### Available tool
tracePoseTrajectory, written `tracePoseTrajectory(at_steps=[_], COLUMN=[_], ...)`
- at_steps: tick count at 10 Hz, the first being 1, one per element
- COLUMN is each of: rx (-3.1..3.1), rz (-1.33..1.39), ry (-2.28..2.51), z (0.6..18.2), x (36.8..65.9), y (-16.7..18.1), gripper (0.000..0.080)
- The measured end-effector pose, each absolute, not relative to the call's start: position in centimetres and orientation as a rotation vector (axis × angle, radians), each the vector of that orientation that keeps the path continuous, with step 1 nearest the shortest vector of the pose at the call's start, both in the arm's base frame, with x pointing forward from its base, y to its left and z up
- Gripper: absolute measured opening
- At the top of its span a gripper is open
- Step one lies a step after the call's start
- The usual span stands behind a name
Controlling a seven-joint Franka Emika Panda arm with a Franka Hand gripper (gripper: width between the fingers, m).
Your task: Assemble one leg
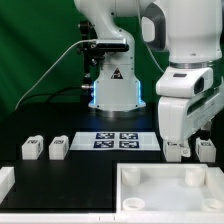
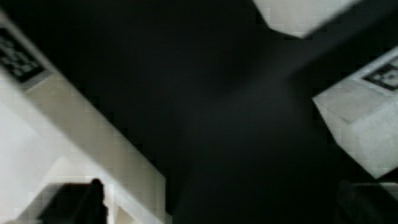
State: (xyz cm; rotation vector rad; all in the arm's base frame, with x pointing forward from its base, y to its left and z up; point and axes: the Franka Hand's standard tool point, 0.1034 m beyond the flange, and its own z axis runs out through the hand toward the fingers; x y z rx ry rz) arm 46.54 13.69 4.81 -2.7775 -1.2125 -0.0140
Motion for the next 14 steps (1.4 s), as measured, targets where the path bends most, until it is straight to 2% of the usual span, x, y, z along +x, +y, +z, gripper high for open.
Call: tracePoseTrajectory(at_steps=[3,6,9,10,12,14], rx=[-2.914,-3.018,-3.021,-3.027,-2.987,-2.918], rz=[0.016,0.080,0.133,0.206,0.592,0.922], ry=[-0.777,-0.108,-0.081,-0.102,-0.037,-0.030], z=[4.7,5.0,5.0,4.9,4.8,3.9], x=[46.2,42.8,42.6,42.1,41.2,40.2], y=[14.2,18.6,18.9,18.7,18.6,18.3], gripper=[0.0649,0.0649,0.0649,0.0649,0.0649,0.0649])
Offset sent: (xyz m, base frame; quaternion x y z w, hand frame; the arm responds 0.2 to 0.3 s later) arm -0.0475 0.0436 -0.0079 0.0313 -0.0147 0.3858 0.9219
